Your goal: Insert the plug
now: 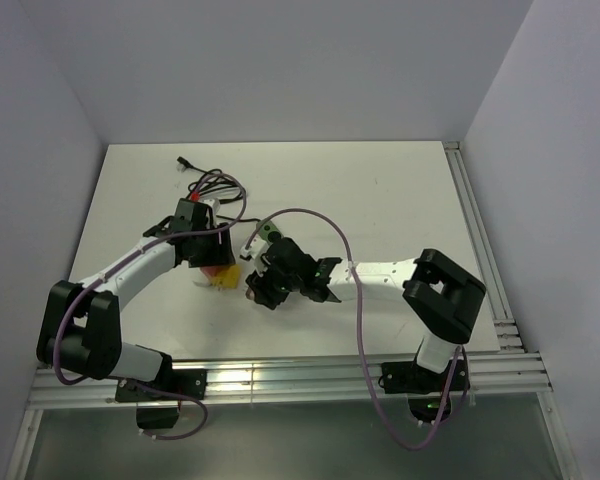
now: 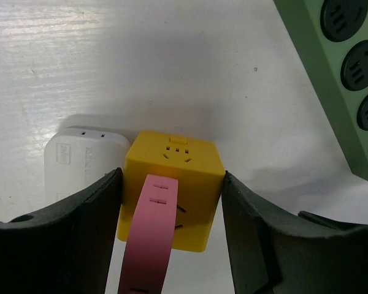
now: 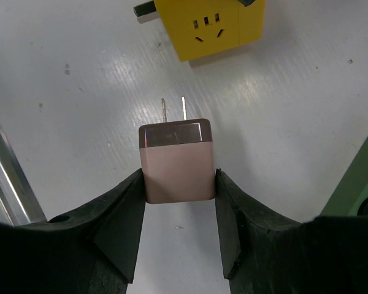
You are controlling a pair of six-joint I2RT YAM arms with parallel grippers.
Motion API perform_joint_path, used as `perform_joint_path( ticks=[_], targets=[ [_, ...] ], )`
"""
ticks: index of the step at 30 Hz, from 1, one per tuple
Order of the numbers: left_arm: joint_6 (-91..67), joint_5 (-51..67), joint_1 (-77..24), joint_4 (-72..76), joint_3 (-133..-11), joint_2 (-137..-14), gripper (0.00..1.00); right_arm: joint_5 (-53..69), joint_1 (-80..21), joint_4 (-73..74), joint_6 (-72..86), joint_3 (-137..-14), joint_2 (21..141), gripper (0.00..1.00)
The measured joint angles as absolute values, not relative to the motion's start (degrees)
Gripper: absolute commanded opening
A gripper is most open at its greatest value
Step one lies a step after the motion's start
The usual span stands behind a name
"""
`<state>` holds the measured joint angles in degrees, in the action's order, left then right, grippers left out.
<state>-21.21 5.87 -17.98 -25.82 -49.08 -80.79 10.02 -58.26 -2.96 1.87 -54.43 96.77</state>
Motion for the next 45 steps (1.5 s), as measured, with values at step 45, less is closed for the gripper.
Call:
perform_joint_path(
  ticks=[45],
  targets=[
    [-20.5,10.3,-18.3,-21.8,-48.2,-81.4,0.00,5.1,-58.4,-2.5,-7.0,-60.1,101.4,0.00]
  ],
)
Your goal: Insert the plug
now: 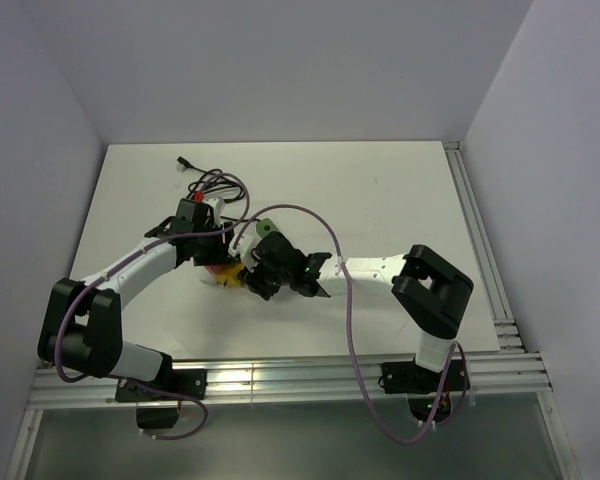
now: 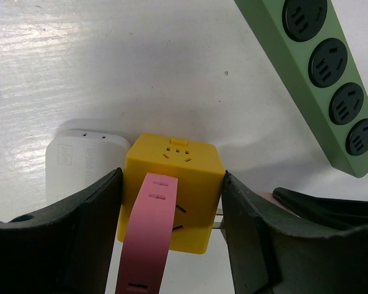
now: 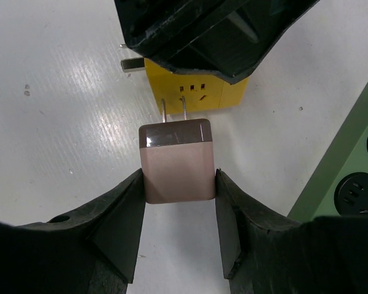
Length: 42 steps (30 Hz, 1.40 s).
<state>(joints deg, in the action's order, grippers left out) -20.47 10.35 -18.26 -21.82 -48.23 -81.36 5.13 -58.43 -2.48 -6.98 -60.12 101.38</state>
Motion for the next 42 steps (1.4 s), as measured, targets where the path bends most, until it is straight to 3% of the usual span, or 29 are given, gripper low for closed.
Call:
perform_joint_path(
  ticks=[42],
  targets=[
    [-20.2,10.7,-18.3,-21.7,-48.0,-81.1,0.00,7.2,-57.0,-2.4,-7.1,-61.6,101.5,0.00]
  ],
)
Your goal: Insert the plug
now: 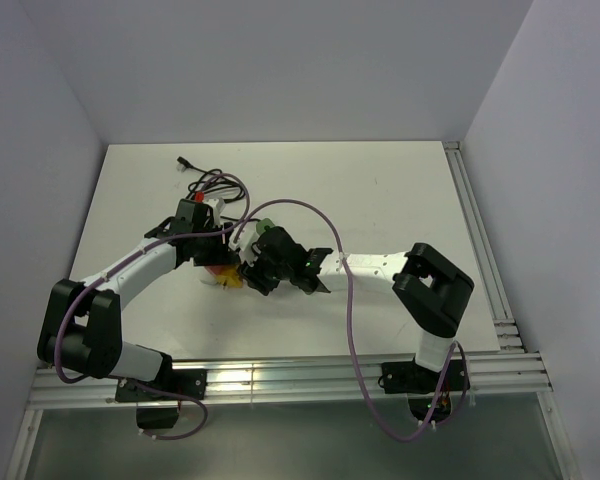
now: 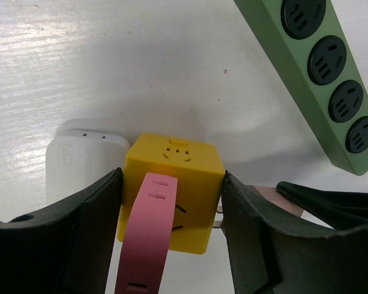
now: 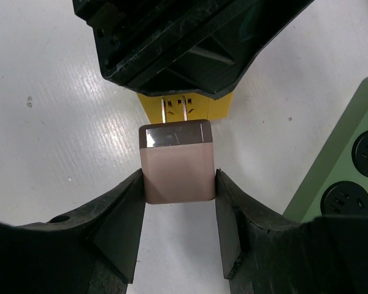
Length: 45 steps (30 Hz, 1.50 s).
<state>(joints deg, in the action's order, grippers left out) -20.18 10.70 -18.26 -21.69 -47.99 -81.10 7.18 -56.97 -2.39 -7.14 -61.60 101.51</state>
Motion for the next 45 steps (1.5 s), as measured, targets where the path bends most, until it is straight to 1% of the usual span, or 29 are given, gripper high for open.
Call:
perform_joint_path(
  ticks=[28,45],
  targets=[
    [-19.7,10.7,-18.3,-21.7,-47.9,-81.0,0.00,6.9,-57.0,-2.5,-7.1,-61.5,101.9,0.00],
    [-19.2,10.7,-18.3,-21.6,-47.7,-80.8,0.00,6.9,-57.0,-3.7,-7.1,-61.5,104.1,0.00]
  ],
)
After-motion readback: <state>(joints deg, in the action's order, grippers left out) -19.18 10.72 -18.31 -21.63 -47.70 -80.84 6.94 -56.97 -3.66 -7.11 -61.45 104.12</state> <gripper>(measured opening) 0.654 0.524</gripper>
